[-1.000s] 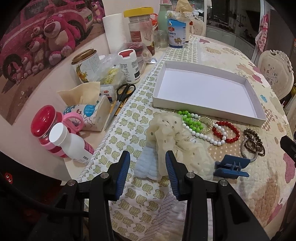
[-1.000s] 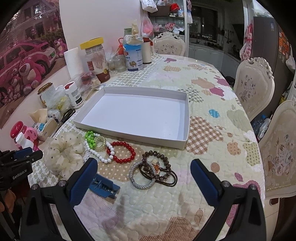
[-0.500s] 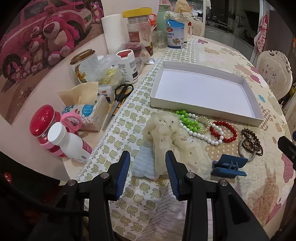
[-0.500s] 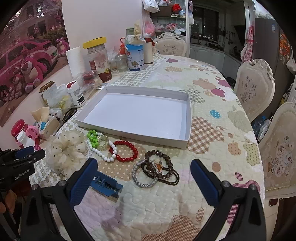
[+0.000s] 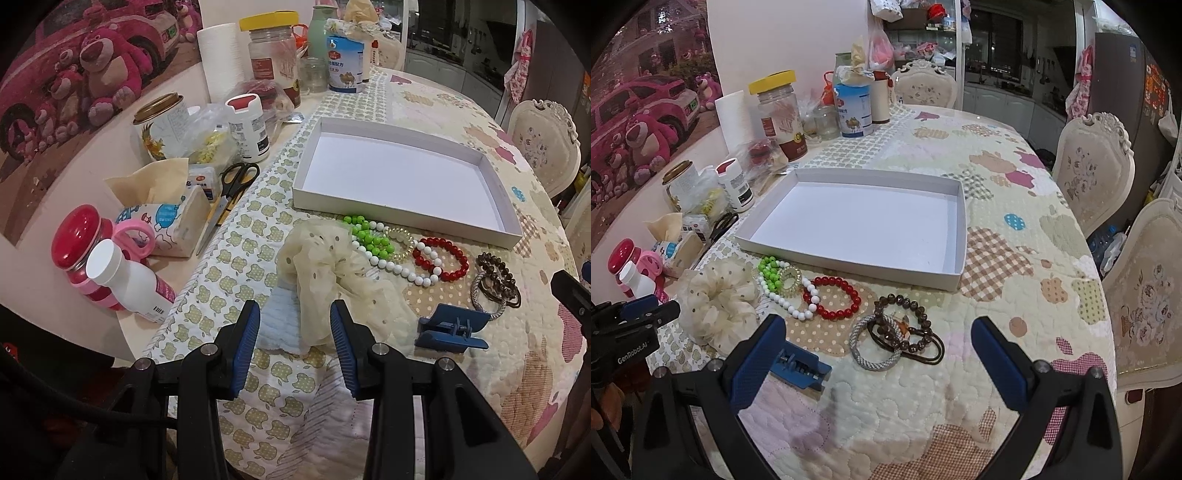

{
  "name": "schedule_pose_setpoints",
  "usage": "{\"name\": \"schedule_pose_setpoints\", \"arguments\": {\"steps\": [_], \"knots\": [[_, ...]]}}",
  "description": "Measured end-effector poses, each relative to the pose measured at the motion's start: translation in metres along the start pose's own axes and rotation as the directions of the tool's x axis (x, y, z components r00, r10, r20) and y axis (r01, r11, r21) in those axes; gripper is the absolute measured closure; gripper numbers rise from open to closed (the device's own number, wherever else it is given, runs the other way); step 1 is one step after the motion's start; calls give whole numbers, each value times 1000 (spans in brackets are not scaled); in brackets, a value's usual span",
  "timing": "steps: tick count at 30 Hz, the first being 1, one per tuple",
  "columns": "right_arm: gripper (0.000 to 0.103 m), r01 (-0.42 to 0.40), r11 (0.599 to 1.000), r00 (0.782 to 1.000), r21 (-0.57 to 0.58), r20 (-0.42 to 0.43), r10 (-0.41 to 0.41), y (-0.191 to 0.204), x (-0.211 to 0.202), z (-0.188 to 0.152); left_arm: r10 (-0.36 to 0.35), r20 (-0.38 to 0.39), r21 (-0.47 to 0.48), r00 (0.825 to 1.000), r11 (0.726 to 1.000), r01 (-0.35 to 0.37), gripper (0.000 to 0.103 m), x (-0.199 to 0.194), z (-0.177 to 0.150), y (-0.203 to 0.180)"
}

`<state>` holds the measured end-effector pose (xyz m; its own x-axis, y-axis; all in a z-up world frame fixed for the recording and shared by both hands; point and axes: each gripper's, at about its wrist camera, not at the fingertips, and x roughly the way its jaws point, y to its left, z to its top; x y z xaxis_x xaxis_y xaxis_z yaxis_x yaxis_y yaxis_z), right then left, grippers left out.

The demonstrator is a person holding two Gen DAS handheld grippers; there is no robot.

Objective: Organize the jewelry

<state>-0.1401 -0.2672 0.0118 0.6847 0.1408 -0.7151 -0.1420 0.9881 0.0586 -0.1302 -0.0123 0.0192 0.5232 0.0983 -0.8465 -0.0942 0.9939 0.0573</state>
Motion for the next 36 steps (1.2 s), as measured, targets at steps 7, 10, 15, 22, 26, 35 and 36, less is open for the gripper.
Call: {"name": "schedule_pose_setpoints", "arguments": {"steps": [7, 10, 15, 22, 26, 35, 36], "knots": [[1, 2, 1000, 1000, -2, -8, -2, 1, 2, -2, -4, -11, -5, 1000, 1000, 4, 64, 3, -2, -1], [1, 3, 1000, 1000, -8, -14, -4, 3, 4, -2, -3, -12, -5, 1000, 1000, 3, 64, 3, -2, -1], [1, -13, 999, 1000, -37, -15, 12, 7, 4, -3, -2, -14, -4, 1000, 1000, 2, 64, 4, -3, -1], [1, -29, 998, 999, -59, -28, 28, 12, 8, -3, -1, -24, -10, 1000, 1000, 1, 64, 8, -3, 1], [1, -49, 996, 998, -71, -32, 46, 15, 9, -4, -1, -24, -10, 1000, 1000, 0, 64, 9, -2, 2], [1, -78, 993, 996, -83, -51, 74, 18, 14, -6, 2, -36, -9, 999, 1000, -2, 64, 13, -2, 1], [1, -84, 993, 995, -84, -53, 80, 18, 15, -6, 2, -37, -9, 999, 1000, -3, 64, 13, -2, 0]]}}
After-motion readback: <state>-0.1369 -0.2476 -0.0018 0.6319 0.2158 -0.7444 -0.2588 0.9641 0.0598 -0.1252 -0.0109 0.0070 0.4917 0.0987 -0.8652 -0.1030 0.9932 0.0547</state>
